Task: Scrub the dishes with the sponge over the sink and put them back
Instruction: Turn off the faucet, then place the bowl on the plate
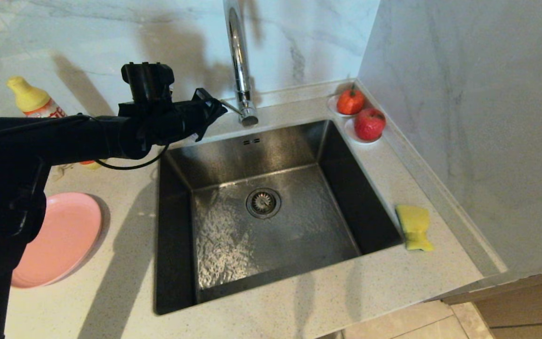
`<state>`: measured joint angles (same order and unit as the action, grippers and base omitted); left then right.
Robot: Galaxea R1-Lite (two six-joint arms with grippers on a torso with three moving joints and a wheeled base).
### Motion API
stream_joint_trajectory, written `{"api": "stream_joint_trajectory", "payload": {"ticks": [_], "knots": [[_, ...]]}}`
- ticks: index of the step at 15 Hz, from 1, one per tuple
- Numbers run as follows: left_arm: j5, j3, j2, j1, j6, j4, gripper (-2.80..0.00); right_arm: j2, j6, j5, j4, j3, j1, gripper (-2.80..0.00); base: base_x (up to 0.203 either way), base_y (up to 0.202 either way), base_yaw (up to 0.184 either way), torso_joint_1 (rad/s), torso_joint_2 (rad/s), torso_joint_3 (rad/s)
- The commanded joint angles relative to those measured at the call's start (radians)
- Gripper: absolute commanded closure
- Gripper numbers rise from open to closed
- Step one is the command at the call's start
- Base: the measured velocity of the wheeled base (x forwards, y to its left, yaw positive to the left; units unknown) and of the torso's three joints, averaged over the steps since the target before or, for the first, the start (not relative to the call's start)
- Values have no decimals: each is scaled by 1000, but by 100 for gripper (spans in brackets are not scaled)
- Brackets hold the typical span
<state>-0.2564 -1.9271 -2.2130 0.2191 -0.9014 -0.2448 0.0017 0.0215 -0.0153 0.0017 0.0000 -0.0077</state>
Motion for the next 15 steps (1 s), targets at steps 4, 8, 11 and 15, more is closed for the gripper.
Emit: {"api": "stream_joint_trajectory", "payload": {"ticks": [4,8,11,15], "knots": [[-7,235,151,0,7,2,0,1,0,-2,0,0,0,0,0,0,0,0,0,0],[-3,482,413,0,96,6,0,1,1,-1,0,1,0,0,0,0,0,0,0,0],[10,651,655,0,191,24,0,1,0,0,0,0,0,0,0,0,0,0,0,0],[179,819,959,-3,376,134,0,1,1,-1,0,2,0,0,0,0,0,0,0,0]]}}
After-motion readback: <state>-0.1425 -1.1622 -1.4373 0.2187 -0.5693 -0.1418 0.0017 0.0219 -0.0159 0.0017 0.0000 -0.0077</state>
